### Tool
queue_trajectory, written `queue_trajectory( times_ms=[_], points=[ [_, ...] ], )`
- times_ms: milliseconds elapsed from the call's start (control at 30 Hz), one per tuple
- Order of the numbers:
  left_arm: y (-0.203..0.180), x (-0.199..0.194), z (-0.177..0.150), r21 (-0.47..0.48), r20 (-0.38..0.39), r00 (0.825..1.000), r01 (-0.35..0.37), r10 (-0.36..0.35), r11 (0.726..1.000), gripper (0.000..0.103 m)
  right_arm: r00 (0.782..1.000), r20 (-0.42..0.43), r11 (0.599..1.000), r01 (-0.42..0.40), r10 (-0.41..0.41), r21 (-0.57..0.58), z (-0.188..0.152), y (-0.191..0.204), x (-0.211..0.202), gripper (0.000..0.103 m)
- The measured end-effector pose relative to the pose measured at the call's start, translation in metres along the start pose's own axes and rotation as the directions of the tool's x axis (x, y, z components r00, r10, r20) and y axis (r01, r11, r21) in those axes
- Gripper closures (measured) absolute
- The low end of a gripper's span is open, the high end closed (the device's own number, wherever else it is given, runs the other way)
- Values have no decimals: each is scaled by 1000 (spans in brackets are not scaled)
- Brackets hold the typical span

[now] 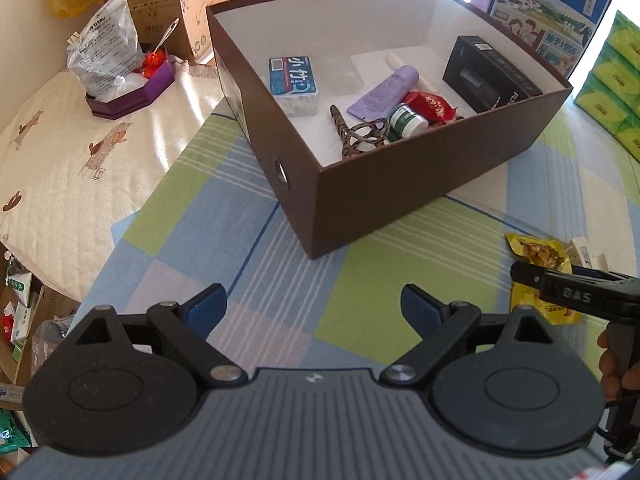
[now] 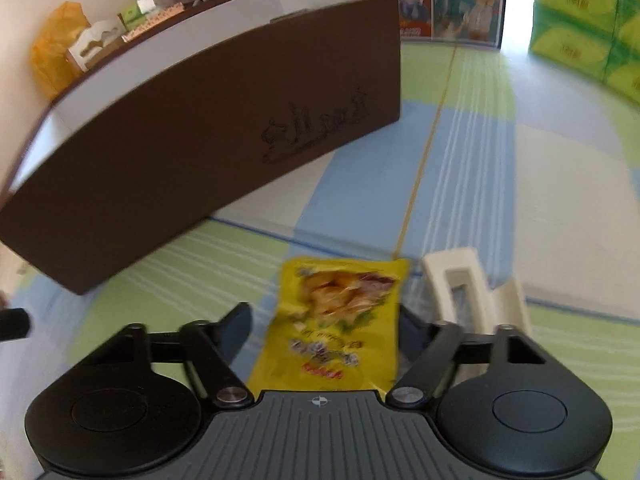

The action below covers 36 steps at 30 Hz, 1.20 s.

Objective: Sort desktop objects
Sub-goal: 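Grasp the yellow snack packet with the right tool while the left tool grasps the white clip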

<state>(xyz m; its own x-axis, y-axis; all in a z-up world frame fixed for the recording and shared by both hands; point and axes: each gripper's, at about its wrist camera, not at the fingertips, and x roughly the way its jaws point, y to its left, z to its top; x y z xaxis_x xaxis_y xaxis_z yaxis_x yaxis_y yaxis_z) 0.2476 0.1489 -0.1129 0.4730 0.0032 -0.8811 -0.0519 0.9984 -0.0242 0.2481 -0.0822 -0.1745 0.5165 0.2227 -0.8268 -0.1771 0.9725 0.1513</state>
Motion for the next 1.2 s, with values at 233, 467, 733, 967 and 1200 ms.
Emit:
queue_trajectory(
  times_ms=[233,467,733,967,1200],
  points=[
    [-3,6,-1,13,-18,1000,6,-6,1000,11,1000,-4,989,26,-27,-146,-14,16,-7,42],
    [-17,5,-7,52,-28,999,39,-37,998,11,998,-34,977,-53,47,-204,-39,15,-36,54],
    [-46,2,-20,118,-44,994,105,-100,987,11,998,-38,976,-51,44,-211,-74,-5,-74,56],
    [-84,4,-27,193,-66,984,174,-164,966,11,999,-17,994,38,-40,-102,-91,-43,-103,56],
    [-133,9,-30,285,-72,962,273,-263,919,12,991,-4,991,130,-130,7,-93,-86,-114,56]
  ],
)
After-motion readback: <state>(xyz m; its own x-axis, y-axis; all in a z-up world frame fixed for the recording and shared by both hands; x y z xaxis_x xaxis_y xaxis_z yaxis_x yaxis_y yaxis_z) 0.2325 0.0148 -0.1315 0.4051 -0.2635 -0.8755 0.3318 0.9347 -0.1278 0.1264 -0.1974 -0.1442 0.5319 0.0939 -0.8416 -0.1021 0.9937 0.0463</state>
